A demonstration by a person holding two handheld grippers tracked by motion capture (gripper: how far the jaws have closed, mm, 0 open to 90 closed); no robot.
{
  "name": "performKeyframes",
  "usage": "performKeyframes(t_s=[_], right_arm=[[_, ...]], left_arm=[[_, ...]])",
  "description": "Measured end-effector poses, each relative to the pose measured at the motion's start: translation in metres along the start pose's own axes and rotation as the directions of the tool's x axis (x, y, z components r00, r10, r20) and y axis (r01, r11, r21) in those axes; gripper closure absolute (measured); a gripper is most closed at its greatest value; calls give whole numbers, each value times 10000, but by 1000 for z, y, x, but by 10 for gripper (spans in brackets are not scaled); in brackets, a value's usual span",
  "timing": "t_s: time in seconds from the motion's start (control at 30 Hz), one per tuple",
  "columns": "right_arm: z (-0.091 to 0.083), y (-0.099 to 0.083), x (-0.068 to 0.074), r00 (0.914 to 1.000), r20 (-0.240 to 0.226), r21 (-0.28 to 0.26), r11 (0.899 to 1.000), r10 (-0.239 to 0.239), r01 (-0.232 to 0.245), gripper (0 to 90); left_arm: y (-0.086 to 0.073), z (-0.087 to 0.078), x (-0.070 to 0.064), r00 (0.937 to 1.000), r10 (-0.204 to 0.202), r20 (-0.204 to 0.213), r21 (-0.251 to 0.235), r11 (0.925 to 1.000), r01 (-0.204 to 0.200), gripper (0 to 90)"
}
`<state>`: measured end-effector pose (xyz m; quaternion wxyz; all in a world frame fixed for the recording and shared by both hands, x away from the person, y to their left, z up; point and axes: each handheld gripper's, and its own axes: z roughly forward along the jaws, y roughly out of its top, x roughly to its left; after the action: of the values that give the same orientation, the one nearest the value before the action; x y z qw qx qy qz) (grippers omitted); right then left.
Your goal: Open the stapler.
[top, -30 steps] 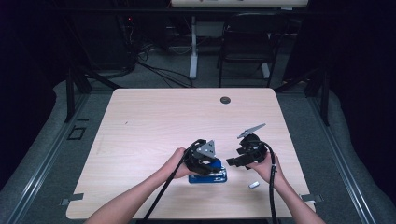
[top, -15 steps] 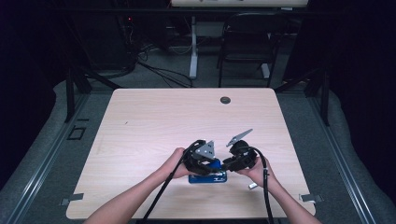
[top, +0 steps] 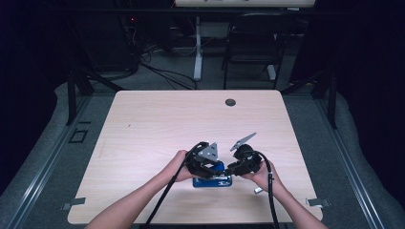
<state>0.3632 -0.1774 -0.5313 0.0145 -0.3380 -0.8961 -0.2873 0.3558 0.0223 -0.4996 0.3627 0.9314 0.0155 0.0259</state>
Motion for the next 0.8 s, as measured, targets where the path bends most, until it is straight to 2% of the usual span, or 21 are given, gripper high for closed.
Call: performKeyframes(t_s=[0.27, 0.5, 0.8], right_arm=[[0, 0, -2, 9998, -168, -6, 10000, 95, -95, 711], [0, 0, -1, 10000, -28, 63, 9999, -87, 87, 709], [0, 0, 0, 10000, -1, 119, 9999, -89, 90, 710]], left_arm=[[0, -4, -1, 10000, 54, -37, 62, 10000, -54, 658], [1, -9, -4, 9999, 52, -119, 136, 9999, -50, 659], [1, -17, -6, 9995, 176, -256, 322, 9993, -168, 661]])
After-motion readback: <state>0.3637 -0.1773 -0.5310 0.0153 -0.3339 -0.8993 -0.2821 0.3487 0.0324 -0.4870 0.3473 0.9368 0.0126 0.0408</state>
